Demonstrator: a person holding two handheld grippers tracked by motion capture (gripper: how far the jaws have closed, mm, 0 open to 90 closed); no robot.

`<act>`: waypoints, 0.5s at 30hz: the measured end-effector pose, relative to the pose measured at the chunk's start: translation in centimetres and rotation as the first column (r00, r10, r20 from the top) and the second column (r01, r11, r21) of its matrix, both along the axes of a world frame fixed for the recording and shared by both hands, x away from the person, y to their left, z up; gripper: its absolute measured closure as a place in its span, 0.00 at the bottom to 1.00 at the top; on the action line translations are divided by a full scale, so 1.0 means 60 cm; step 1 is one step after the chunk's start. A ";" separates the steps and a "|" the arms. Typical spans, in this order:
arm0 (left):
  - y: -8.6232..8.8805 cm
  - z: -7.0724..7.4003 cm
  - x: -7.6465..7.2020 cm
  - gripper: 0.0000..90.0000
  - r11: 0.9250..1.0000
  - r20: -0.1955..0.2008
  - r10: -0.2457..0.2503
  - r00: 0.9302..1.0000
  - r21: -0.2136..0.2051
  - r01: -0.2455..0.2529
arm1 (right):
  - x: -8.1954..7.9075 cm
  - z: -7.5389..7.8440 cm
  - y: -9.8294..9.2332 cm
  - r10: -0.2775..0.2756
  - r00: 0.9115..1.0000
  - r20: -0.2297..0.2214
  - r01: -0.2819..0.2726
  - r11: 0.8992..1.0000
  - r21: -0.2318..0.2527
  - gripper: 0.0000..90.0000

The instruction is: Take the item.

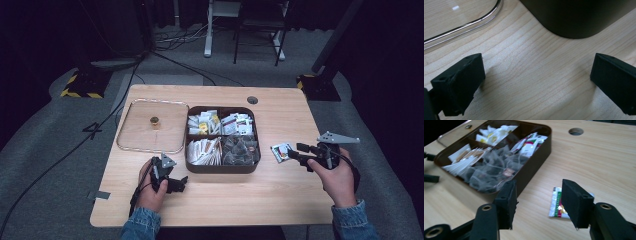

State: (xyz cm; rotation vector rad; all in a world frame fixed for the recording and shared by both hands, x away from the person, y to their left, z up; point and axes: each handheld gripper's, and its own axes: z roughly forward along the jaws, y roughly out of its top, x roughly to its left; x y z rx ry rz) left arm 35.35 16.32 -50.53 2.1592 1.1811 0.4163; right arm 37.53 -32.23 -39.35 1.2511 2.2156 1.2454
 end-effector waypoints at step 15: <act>0.000 0.000 0.000 0.00 1.000 -0.003 0.002 1.000 -0.001 -0.002 | -0.043 -0.016 0.059 0.187 0.980 -0.070 -0.190 0.981 -0.042 0.55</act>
